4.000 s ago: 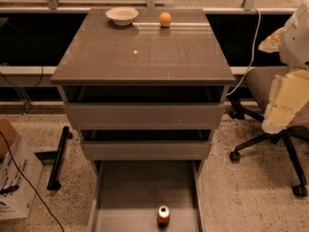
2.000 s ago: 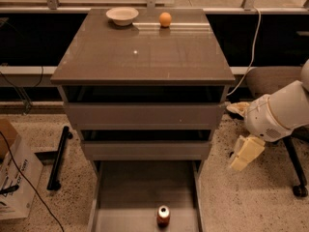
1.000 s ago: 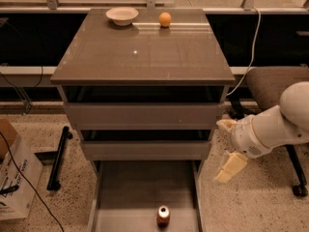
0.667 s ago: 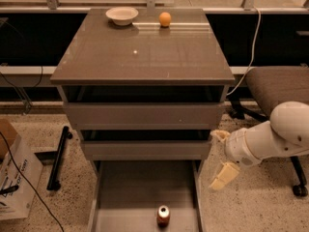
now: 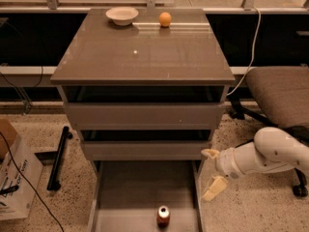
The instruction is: Pick coke can from bottom drawer and place on counter
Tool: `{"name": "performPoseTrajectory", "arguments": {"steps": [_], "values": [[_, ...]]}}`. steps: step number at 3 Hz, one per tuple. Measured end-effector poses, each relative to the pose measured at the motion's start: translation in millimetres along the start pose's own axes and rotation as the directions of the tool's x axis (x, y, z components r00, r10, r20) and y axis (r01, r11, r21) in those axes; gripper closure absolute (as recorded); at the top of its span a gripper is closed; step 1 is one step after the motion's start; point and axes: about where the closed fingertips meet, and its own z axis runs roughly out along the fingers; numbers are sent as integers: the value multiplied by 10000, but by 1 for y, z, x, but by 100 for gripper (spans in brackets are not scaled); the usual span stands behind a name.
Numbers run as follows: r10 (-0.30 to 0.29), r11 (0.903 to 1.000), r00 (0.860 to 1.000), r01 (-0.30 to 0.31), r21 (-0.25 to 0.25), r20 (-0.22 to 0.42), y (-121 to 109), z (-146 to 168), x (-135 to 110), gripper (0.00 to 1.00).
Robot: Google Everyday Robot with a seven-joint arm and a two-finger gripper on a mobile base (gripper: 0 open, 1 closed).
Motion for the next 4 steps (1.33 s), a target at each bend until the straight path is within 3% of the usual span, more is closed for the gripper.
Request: {"name": "performPoseTrajectory", "arguments": {"steps": [2,4], "values": [[411,9983,9990,-404,-410,150,4,30,15,0],[952,9885,9952,-918,-1204,227,7,139,48,0]]}}
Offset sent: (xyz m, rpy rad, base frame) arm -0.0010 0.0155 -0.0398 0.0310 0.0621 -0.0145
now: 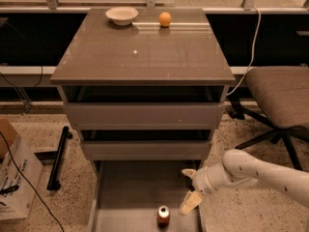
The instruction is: Pick coke can from bottom drawer and place on counter
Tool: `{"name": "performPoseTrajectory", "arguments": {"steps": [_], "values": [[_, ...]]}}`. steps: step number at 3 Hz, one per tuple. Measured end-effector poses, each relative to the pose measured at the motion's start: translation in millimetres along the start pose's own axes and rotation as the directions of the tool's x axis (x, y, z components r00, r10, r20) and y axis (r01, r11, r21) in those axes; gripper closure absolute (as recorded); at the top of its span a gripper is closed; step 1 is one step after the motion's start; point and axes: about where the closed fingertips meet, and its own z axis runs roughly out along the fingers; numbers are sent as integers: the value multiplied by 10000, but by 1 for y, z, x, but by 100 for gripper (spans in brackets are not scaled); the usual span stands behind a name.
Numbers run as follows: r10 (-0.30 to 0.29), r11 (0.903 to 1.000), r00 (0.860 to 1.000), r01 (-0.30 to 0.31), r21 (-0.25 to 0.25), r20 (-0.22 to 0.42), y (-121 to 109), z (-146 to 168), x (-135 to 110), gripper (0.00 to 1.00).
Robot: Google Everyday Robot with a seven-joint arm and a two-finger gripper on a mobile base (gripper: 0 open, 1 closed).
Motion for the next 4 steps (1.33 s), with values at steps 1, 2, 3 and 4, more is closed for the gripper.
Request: {"name": "performPoseTrajectory", "arguments": {"steps": [1,2,3,4], "values": [[339,9994,9990,-335,-126,303,-3,42,27,0],[738,9973,9958,-733,-103,539,-15,79,56,0],[1331,9910,9878,-1336,18,806,-27,113,89,0],[1967,9804,9738,-1963,-153,1139,-36,147,119,0]]}}
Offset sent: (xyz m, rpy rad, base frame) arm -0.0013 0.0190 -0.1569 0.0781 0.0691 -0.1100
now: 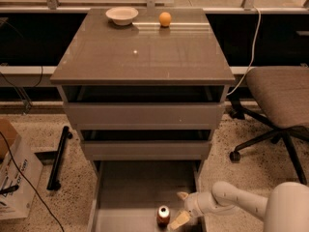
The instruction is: Pick coke can from bottom drawer and place on counter
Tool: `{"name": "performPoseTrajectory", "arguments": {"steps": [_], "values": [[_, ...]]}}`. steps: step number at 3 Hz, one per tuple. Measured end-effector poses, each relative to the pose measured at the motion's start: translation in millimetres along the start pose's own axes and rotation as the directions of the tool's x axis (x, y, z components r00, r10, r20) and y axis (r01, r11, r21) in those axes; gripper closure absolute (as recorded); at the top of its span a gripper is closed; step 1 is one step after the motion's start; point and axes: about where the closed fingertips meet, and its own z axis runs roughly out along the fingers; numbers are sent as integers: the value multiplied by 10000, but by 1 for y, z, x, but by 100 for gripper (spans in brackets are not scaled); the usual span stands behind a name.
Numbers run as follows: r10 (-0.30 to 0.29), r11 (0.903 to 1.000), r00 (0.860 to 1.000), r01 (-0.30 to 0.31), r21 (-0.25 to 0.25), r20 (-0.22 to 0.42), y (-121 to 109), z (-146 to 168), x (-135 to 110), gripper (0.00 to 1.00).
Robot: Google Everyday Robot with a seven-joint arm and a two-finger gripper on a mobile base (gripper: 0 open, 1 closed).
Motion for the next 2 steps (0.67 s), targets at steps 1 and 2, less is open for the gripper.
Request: {"name": "performPoseTrajectory", "arguments": {"steps": [1,2], "values": [[494,9984,9985,-488,-278,221,-7,27,20,0],[633,9965,9968,-605,-572,486,-7,47,20,0]]}}
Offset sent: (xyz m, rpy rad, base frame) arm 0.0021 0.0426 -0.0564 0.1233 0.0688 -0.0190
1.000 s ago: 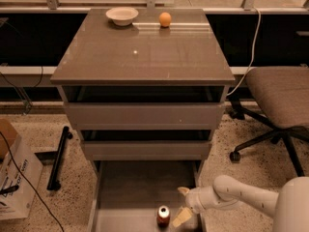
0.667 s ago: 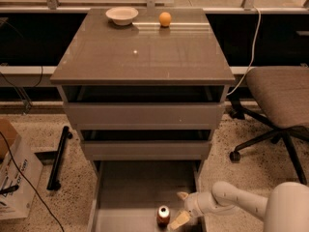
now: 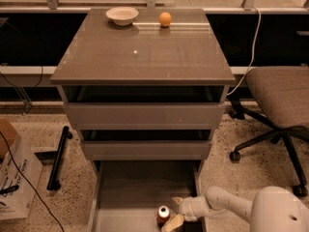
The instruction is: Pick coke can from bottom drawer and place on counter
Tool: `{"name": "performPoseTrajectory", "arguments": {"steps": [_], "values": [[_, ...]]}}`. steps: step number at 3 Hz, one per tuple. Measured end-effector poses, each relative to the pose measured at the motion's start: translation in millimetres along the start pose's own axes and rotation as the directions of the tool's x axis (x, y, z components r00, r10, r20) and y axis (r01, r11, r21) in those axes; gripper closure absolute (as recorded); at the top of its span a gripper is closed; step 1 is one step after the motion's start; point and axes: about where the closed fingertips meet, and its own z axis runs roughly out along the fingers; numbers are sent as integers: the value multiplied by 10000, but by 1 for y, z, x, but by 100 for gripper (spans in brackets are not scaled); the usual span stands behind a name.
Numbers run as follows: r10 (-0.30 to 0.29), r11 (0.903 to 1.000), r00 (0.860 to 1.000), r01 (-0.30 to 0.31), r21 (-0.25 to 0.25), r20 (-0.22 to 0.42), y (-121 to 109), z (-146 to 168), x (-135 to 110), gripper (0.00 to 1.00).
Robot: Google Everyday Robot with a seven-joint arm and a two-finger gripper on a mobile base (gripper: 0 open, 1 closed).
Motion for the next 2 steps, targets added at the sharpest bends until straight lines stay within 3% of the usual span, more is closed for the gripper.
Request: {"name": "performPoseTrajectory", "arguments": {"steps": [1,2], "values": [[-32,9997,9996,39,-258,289,2,16,-8,0],[85,9983,9986,-54,-586,528,6,30,-14,15]]}}
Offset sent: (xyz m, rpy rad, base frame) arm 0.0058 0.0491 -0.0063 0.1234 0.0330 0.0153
